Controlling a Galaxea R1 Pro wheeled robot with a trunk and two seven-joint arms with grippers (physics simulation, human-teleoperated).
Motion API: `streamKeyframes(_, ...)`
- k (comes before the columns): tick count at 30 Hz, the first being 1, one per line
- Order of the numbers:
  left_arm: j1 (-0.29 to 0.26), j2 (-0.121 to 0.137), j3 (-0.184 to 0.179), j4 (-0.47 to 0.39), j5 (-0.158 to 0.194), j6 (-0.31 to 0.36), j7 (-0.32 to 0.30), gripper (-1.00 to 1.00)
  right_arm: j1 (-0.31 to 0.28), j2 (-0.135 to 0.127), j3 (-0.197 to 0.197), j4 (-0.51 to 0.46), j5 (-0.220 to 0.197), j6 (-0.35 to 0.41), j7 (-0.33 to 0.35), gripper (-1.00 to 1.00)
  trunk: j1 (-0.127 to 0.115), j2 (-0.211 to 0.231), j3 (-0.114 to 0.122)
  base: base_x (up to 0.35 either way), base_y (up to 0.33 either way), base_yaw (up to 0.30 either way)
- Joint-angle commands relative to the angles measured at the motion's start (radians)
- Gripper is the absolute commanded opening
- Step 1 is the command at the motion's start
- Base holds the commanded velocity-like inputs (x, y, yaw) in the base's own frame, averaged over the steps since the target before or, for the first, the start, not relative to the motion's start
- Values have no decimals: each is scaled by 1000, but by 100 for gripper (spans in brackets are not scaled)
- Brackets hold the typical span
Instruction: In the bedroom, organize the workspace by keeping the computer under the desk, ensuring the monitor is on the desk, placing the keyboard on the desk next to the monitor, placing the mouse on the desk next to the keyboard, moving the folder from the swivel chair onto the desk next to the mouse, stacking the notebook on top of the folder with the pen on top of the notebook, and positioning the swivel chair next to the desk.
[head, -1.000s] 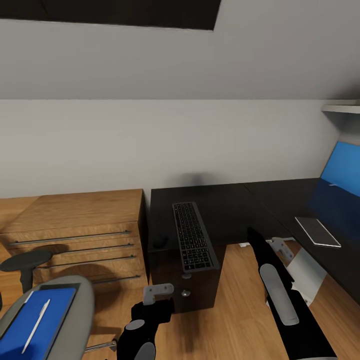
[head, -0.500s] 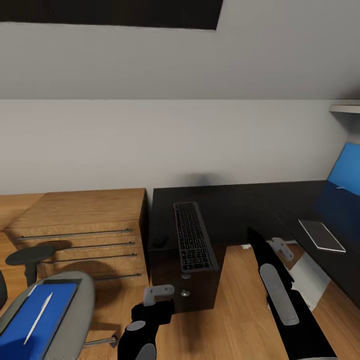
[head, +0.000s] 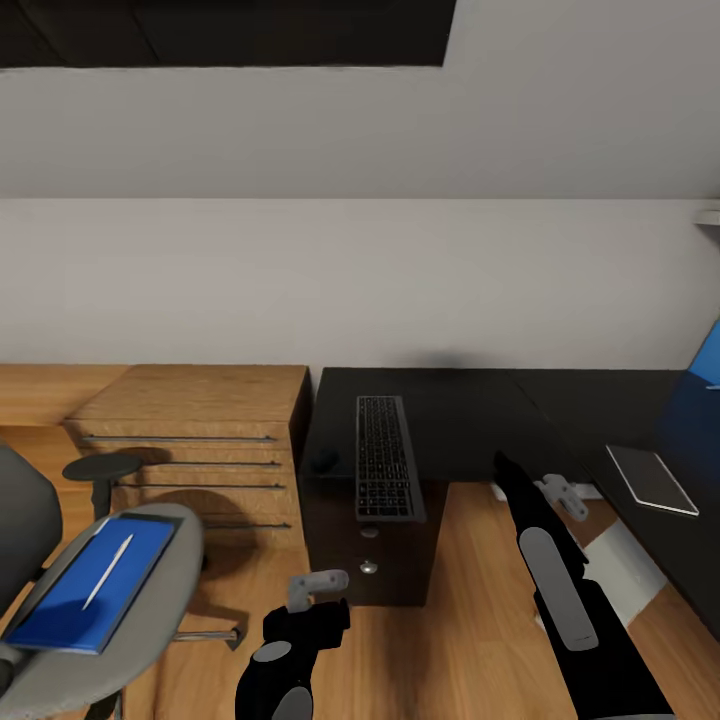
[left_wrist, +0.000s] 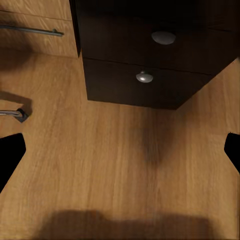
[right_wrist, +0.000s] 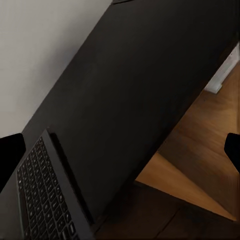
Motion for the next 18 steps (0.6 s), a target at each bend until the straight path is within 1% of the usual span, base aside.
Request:
streamKeyframes(1,-1,0,-1,-1,8,2,9,100,-1,-1,1,-1,-3,4,-7,100,0,-1,-1,-271,-160,44)
streamKeyframes(11,-1,0,-1,2,9,2,9,100,-1,-1,1,-1,1,4,-7,100,0,-1,-1,-288,-133,11)
streamKeyframes(15,-1,0,1,8,9,2,9,100,-1,-3,1,0,3,4,-7,100,0,-1,-1,-29,-25,0)
streamKeyframes(18,-1,1,11,28,7,2,9,100,-1,-4,1,0,5,4,-6,100,0,-1,-1,-5,-4,0)
